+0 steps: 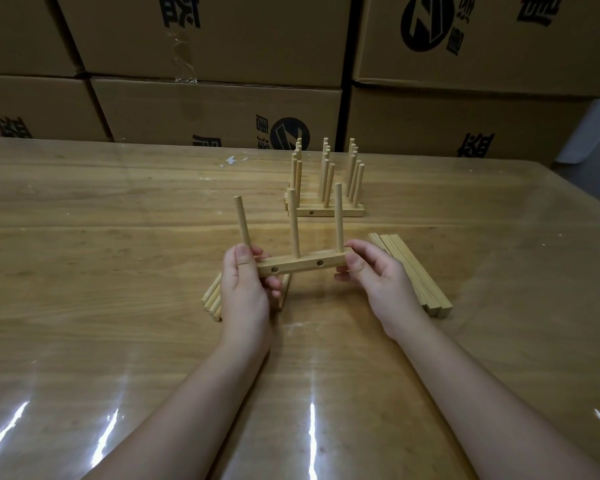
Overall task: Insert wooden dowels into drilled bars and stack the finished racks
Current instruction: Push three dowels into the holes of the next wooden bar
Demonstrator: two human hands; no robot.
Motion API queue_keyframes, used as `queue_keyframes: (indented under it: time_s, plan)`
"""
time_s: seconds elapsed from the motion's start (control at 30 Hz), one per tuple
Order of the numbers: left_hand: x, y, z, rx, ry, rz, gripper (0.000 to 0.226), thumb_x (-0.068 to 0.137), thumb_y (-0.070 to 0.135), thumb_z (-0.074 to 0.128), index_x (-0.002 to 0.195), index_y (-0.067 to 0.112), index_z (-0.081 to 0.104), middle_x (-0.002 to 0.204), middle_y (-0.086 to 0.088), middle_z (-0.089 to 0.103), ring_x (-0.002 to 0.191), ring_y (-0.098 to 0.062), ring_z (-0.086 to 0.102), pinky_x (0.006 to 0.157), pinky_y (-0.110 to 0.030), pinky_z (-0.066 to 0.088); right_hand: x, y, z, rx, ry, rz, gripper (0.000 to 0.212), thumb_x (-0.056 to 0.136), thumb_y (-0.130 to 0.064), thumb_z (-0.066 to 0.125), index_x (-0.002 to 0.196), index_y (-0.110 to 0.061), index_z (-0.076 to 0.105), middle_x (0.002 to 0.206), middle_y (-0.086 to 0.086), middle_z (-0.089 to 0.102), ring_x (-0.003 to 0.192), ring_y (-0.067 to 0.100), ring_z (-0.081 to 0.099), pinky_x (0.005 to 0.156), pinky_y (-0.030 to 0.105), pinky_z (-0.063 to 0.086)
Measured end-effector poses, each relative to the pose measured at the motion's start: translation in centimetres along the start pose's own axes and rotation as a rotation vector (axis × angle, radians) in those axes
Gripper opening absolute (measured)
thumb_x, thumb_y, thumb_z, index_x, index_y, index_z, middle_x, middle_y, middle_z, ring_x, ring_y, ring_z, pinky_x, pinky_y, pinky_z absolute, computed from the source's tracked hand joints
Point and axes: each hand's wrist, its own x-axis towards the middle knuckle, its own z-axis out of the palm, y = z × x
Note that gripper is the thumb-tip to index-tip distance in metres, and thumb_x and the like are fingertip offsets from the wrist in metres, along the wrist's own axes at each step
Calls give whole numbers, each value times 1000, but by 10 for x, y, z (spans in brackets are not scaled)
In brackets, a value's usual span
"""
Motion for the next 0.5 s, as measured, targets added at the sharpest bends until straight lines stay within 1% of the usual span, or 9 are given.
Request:
queue_keyframes:
  time_s: [0.07,0.2,0.33,0.43,0.5]
  plan:
    - [0,0,0,0,6,9,29,103,34,33,83,23,51,78,1,54,44,-2,48,39,-15,38,0,0,0,7,-2,0,19,93,-17,53,97,-34,59,96,-4,65,77,6,67,76,18,53]
    - [0,0,-3,9,-22,1,27,99,42,38,89,26,57,88,1,59,48,-3,53,42,-17,42,1,2,-1,0,-1,-4,18,93,-18,54,98,-34,60,97,-2,66,81,8,68,75,19,53]
    - [-1,2,-4,-53,-9,-26,29,90,54,43,98,31,58,82,8,63,49,-3,54,44,-19,45,2,3,0,-29,-4,-36,21,92,-15,55,103,-32,61,106,0,65,93,10,65,74,21,53]
    - [-1,3,-3,-72,21,-35,27,97,49,38,98,30,58,83,5,63,50,-4,54,44,-20,45,2,4,-1,-57,9,-43,24,91,-15,57,105,-34,60,110,-2,64,97,8,64,72,20,53]
    - [0,3,-2,-70,46,-37,27,100,43,35,98,29,58,83,3,64,49,-5,53,43,-20,44,2,2,-2,-85,6,-49,24,90,-14,58,104,-34,61,107,-7,64,95,2,63,70,17,52]
